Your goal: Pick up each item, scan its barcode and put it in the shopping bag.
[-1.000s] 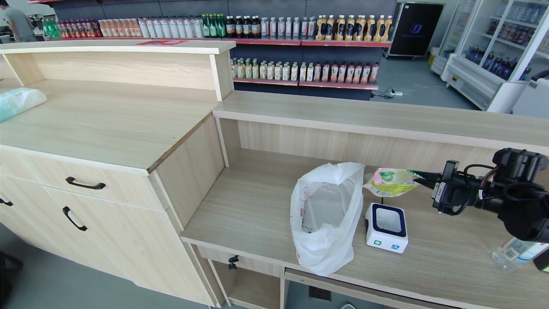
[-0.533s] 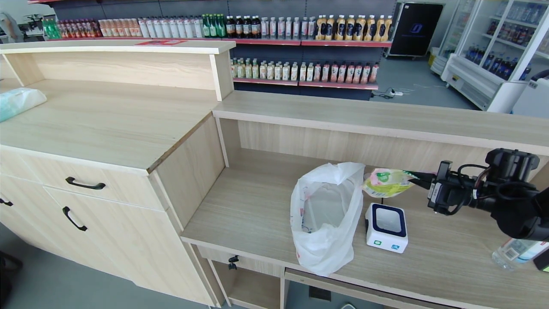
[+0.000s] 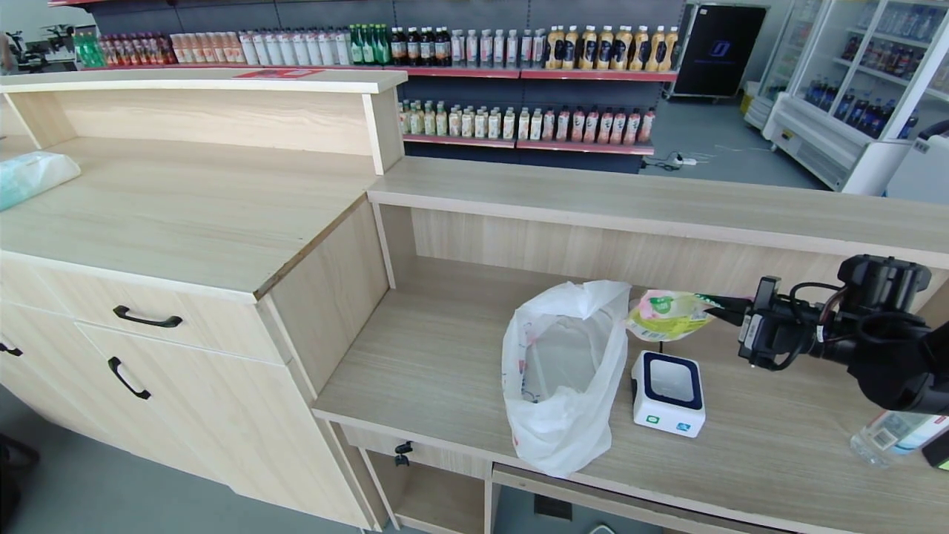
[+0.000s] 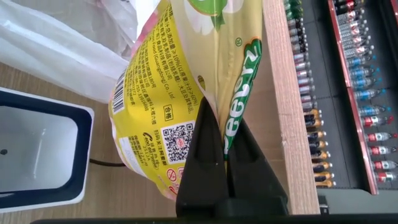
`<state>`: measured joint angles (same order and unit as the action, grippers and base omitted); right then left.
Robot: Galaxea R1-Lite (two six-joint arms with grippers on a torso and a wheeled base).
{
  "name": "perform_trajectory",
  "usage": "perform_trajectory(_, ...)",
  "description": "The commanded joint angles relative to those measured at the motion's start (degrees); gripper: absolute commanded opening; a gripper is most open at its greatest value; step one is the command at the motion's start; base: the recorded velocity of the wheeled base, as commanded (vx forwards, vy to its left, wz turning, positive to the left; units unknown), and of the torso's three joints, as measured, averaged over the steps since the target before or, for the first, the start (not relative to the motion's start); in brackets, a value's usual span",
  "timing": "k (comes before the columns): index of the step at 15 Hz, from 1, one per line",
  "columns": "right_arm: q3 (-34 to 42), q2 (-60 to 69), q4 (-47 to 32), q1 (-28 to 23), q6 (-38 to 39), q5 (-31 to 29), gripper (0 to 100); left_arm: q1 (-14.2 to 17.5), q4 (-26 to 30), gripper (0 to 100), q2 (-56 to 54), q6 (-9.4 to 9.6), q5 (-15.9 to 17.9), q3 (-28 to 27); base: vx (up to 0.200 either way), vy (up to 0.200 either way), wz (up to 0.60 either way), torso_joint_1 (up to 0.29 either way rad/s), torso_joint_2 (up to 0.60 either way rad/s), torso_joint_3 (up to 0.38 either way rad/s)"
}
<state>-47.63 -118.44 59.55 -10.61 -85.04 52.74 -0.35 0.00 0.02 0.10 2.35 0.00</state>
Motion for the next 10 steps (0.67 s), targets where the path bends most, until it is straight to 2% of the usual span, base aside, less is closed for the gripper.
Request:
perform_trajectory(1,0.3,6.7,-4.1,-0.4,1.1,-0.2,0,0.0,0.0,100,0.1,-0.01,0.0,0.0,0.000,0.000,0.00,0.000,0.00,0.000)
perform_trajectory(2,0.3,10.7,-8.5,-0.5,2.8,-0.3,0,0.0,0.0,100,0.1,-0.01,0.0,0.0,0.000,0.000,0.00,0.000,0.00,0.000)
perform_trajectory(3,1.3,19.6,-17.5,-1.9,8.3,-1.3,0,0.0,0.0,100,0.1,-0.01,0.0,0.0,0.000,0.000,0.00,0.000,0.00,0.000)
perform_trajectory(4,2.5,24.0,-21.2,-2.8,11.6,-2.5,0,0.0,0.0,100,0.1,-0.01,0.0,0.0,0.000,0.000,0.00,0.000,0.00,0.000)
perform_trajectory(5,5.2,30.6,-26.1,-4.9,17.8,-4.1,0,0.0,0.0,100,0.1,-0.01,0.0,0.0,0.000,0.000,0.00,0.000,0.00,0.000)
perform_trajectory(6,7.4,35.9,-30.5,-9.9,25.1,-5.4,0,0.0,0.0,100,0.1,-0.01,0.0,0.0,0.000,0.000,0.00,0.000,0.00,0.000)
perform_trajectory(9,11.9,39.2,-35.5,-17.5,34.5,-10.7,0,0.0,0.0,100,0.1,-0.01,0.0,0.0,0.000,0.000,0.00,0.000,0.00,0.000)
perform_trajectory(10,14.1,41.5,-37.4,-19.0,41.6,-12.6,0,0.0,0.0,100,0.1,-0.01,0.0,0.0,0.000,0.000,0.00,0.000,0.00,0.000)
